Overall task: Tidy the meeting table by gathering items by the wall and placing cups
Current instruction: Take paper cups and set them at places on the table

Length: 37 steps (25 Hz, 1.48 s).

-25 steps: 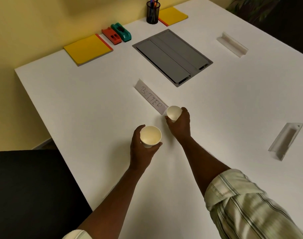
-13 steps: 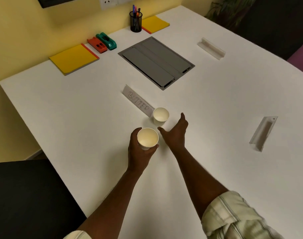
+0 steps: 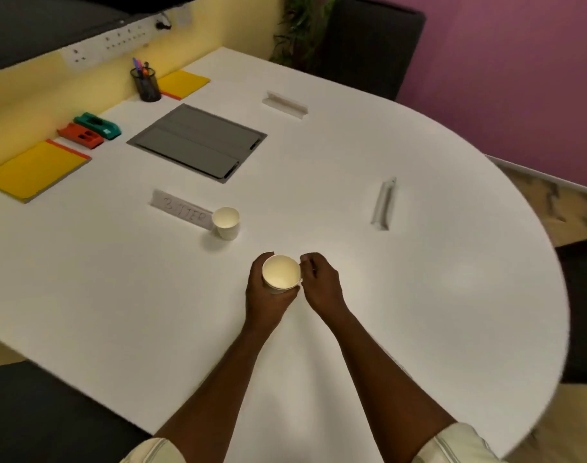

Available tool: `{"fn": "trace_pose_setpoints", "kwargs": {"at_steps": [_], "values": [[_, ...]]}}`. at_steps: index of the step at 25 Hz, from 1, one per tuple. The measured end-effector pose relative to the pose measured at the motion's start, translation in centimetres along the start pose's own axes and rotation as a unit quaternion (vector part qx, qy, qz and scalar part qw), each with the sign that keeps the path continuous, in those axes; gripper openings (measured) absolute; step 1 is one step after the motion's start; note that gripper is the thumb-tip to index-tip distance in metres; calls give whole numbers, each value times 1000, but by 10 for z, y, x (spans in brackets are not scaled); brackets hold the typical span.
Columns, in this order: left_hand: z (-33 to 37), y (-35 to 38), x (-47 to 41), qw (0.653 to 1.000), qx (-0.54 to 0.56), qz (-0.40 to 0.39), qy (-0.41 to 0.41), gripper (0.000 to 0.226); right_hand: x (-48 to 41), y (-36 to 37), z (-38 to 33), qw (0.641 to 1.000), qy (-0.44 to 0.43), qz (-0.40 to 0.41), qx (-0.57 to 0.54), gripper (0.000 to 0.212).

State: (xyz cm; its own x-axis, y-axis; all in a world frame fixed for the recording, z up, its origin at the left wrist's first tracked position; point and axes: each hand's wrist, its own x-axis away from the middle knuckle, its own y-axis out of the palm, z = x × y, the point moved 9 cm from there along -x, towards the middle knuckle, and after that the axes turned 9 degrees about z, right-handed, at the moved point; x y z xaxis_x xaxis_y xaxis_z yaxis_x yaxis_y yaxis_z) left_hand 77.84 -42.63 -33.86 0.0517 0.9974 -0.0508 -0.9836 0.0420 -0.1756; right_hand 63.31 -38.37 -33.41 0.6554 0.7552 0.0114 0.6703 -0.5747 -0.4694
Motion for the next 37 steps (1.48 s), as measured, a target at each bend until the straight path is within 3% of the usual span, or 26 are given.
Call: {"fn": "trace_pose_setpoints", "kwargs": {"at_steps": [4,8,11,18,27,33,37], "values": [[16,49,44,996,32,-81,-11,75,36,-60,7,999,-32,20,-8,28],[37,93,88,990,55,-130,-17,74,66,-109,38,1000,26,2,1,80],[59,132,131,984,66,-166,10,64,82,-168,52,999,26,43,4,96],[111,209,245,980,94,-170,34,58,123,-310,79,993,-30,117,-11,58],[207,297,384,983,103,-111,107,56,166,-490,93,992,-88,94,-7,73],[254,361,416,975,99,-149,134,53,165,-578,96,986,-94,134,-3,58],[268,432,425,971,105,-169,130,49,131,-629,121,981,-97,159,51,70]]}}
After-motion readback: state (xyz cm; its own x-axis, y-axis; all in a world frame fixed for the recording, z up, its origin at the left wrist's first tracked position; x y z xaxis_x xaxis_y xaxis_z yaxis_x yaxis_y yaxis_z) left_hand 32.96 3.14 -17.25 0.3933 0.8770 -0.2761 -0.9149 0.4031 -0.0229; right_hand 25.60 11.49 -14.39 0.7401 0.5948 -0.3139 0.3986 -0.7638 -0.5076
